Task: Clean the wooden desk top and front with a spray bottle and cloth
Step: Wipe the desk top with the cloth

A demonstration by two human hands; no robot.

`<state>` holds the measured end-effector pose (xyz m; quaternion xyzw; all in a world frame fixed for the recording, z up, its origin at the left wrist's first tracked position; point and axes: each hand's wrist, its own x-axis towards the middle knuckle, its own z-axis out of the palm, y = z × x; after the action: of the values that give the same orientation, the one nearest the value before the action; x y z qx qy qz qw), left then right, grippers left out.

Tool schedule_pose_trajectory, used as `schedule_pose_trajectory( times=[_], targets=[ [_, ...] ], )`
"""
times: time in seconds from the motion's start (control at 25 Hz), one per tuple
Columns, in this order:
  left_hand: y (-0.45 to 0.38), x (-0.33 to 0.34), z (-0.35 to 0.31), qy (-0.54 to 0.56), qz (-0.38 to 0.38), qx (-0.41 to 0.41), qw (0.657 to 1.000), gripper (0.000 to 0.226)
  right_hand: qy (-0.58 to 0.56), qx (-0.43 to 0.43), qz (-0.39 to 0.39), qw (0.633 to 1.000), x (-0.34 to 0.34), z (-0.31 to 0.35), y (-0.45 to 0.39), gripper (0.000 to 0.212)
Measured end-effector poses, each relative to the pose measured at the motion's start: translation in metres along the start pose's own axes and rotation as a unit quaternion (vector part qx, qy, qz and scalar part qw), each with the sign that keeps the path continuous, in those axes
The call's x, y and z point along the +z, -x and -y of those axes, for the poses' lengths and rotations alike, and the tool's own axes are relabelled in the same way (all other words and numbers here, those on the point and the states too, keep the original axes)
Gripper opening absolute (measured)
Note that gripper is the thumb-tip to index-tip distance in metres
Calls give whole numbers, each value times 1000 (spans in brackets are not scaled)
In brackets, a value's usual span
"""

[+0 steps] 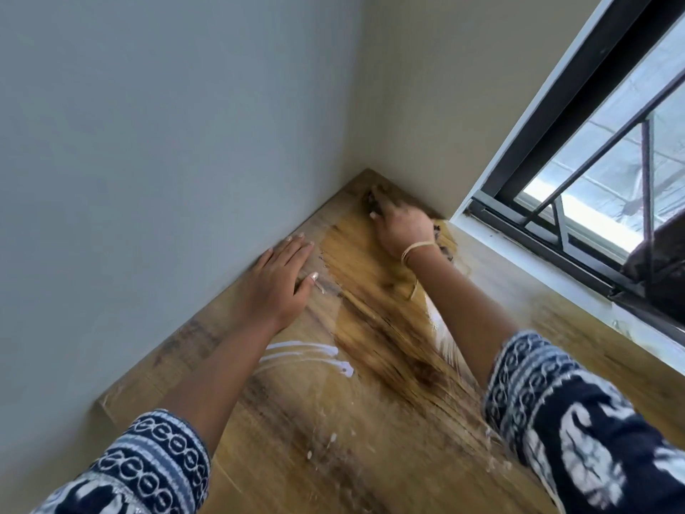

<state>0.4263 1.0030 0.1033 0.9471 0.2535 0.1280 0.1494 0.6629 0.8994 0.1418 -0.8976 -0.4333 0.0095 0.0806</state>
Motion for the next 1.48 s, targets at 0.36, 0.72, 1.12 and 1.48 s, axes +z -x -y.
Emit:
schedule_pose_trajectory(
  times=[0.36,0.72,1.12,1.48],
  targets=[
    [-2,2,1,-8,-6,0,1000,63,-38,-257,33,965,15,45,92,57],
    [0,0,1,-4,2,-12,1000,63,-33,-20,4,999,9,8,-65,50],
    [0,-3,-2,8,-33,-11,999,56,-98,-271,-23,957,15,31,21,52],
    [2,-6,-6,25,-34,-25,999,54,-69,40,-37,996,6,5,-36,49]
  ],
)
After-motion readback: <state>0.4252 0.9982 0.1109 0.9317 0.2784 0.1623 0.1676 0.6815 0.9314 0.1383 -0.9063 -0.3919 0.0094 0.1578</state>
